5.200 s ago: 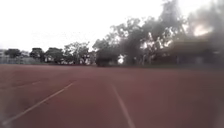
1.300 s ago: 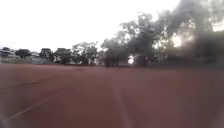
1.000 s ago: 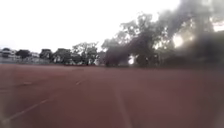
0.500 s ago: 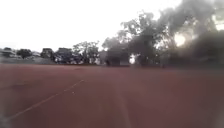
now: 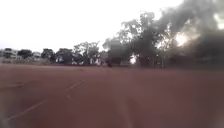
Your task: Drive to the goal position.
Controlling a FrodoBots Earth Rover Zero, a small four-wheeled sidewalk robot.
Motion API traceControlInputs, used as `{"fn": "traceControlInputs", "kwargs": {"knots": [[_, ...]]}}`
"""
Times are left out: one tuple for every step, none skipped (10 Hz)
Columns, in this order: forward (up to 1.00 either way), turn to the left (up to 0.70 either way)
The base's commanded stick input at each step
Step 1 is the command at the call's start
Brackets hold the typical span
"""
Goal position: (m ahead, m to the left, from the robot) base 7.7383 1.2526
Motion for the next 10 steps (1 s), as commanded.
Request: {"fn": "traceControlInputs", "kwargs": {"knots": [[0.7, 0.0], [0.7, 0.0], [0.7, 0.0], [0.7, 0.0], [0.7, 0.0], [0.7, 0.0], [0.7, 0.0], [0.7, 0.0], [0.7, 0.0], [0.7, 0.0]]}}
